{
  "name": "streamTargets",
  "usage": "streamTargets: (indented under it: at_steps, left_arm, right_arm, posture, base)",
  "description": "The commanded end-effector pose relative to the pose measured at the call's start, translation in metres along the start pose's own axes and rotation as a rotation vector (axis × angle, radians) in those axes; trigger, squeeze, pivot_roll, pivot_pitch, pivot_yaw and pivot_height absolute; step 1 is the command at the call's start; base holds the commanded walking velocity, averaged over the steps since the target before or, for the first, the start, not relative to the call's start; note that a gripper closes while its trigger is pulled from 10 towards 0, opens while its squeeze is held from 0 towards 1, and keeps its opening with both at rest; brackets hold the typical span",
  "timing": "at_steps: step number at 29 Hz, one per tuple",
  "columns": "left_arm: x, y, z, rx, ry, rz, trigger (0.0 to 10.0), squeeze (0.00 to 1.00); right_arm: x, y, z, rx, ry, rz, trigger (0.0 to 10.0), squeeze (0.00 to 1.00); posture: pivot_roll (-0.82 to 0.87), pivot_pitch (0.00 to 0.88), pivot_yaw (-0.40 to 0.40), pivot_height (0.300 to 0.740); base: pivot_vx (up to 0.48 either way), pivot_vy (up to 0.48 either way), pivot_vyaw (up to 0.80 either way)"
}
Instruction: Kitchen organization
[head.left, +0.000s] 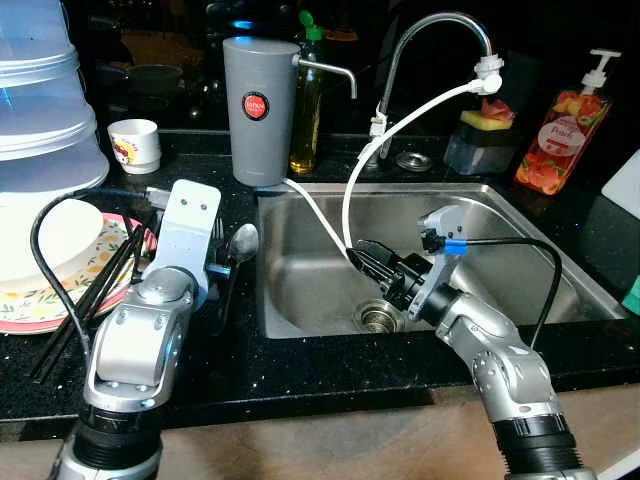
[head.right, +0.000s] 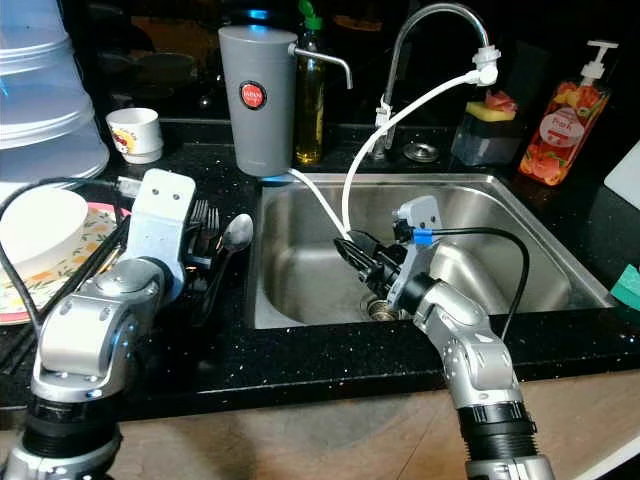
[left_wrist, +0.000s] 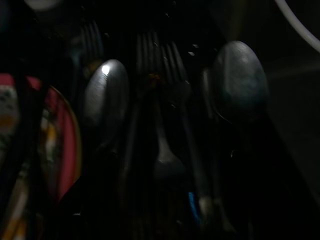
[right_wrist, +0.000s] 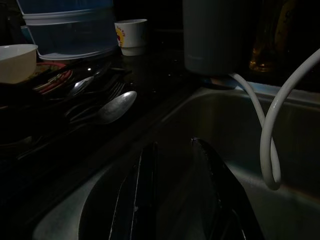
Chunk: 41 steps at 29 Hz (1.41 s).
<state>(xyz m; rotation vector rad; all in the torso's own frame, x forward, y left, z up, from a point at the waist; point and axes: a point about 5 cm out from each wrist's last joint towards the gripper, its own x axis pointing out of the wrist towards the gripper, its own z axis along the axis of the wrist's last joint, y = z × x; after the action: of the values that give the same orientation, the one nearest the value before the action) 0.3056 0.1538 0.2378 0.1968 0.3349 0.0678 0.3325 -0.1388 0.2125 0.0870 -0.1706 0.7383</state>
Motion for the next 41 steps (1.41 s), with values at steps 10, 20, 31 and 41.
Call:
streamTargets:
  at_steps: [10,20,31,41]
  left_arm:
    - [-0.014,-0.018,0.001,-0.012,-0.018,-0.102,10.0,0.00]
    - [-0.014,-0.011,-0.010,0.000,0.049,-0.056,10.0,0.00]
    - [-0.013,-0.010,-0.012,0.004,0.057,-0.051,10.0,0.00]
    - [-0.011,-0.007,-0.012,0.003,0.051,-0.028,4.7,0.00]
  right_arm:
    - [-0.002,0.002,0.005,-0.027,-0.008,0.015,10.0,0.00]
    - [-0.001,0.002,0.004,-0.018,-0.005,0.013,10.0,0.00]
    - [-0.001,0.002,0.004,-0.013,-0.006,0.011,10.0,0.00]
    - [-0.004,0.013,0.001,0.056,0.004,0.118,10.0,0.00]
  posture:
    - [-0.01,0.041,-0.051,0.740]
    - [0.00,0.056,-0.053,0.740]
    - [0.00,0.057,-0.052,0.740]
    - [0.00,0.058,-0.053,0.740]
  base:
    - [0.000,0.000,0.00]
    - [0.000,0.000,0.00]
    - [0.000,0.000,0.00]
    - [0.000,0.000,0.00]
